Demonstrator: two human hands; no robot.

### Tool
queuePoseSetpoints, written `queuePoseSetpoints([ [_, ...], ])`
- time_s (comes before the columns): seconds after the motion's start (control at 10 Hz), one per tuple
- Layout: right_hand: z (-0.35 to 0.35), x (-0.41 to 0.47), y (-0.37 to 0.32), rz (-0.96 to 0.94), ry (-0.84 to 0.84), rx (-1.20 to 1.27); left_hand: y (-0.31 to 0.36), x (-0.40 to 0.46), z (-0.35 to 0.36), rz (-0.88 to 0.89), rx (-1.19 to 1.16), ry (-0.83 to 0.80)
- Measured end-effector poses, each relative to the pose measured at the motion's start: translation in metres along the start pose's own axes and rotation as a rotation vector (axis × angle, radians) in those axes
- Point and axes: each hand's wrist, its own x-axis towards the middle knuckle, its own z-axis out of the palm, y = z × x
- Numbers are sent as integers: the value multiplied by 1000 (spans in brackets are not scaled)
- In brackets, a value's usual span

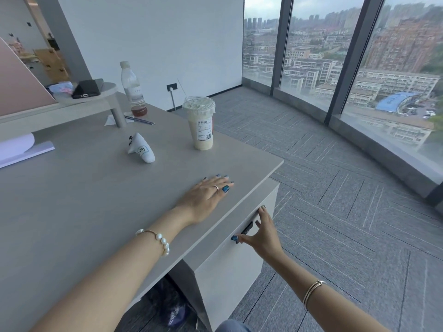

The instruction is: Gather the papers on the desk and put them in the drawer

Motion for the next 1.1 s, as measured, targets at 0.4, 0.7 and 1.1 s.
queuePoseSetpoints([
  [0.4, -3, -3, -7, 2, -48, -128, -2, 1, 2, 6, -2, 16],
  [0.7, -8, -11, -20, 1, -113, -203, 2, -3, 0, -22, 31, 6],
  [1.1, -53, -27, -96, -162, -26, -206, 23, -33, -30, -86, -253, 171],
])
